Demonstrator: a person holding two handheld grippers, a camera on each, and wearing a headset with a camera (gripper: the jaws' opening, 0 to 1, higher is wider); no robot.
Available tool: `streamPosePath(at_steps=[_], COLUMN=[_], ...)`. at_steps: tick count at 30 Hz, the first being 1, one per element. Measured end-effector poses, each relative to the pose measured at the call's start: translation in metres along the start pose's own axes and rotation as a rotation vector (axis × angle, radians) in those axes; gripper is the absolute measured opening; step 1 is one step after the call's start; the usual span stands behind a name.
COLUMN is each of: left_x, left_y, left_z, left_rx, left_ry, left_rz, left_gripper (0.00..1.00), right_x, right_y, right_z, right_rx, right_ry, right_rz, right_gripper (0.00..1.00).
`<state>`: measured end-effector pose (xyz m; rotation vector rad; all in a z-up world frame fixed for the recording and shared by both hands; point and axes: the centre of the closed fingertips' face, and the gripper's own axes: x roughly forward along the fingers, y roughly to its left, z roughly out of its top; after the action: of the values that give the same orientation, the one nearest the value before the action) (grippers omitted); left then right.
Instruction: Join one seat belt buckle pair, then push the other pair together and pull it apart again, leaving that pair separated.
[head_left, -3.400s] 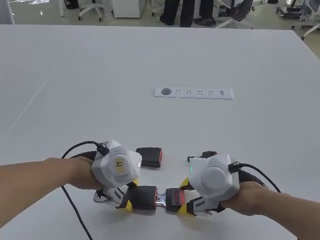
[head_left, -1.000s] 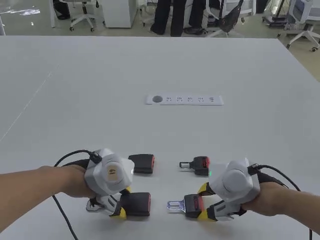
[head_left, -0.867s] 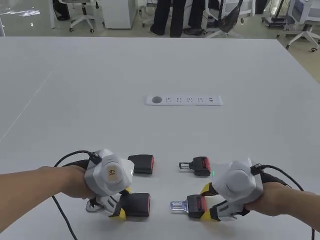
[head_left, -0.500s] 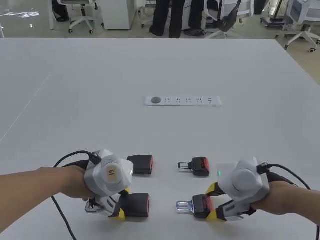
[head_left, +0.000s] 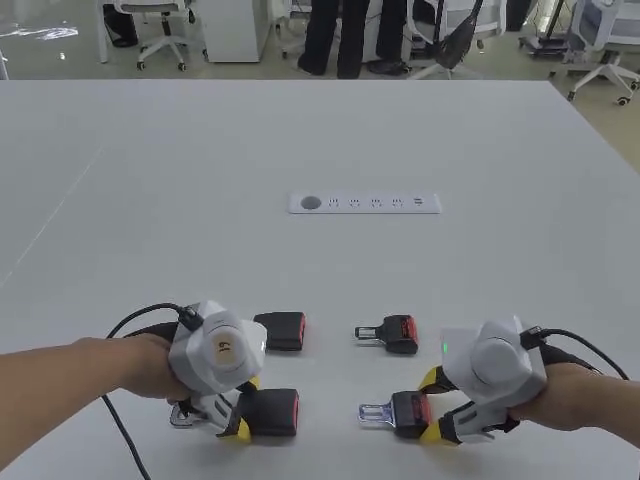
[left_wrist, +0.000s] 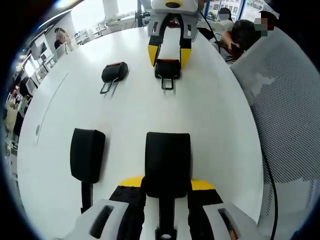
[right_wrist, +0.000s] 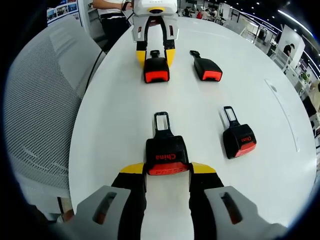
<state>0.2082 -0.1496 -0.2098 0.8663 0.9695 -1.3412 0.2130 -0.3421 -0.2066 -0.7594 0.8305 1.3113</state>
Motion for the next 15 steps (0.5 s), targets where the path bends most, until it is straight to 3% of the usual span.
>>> streamPosePath(at_steps=[15], left_x=[0.0001], left_y=[0.0007], left_z=[-0.0014], left_rx=[-0.021], left_ry=[0.003], left_rz=[-0.006], left_gripper=[0.36], right_x=[-0.0004], right_y=[-0.0025], right_z=[-0.0065], right_rx=[-0.016], right_ry=[0.018], right_rz=[-0.016], right_gripper=[0.33])
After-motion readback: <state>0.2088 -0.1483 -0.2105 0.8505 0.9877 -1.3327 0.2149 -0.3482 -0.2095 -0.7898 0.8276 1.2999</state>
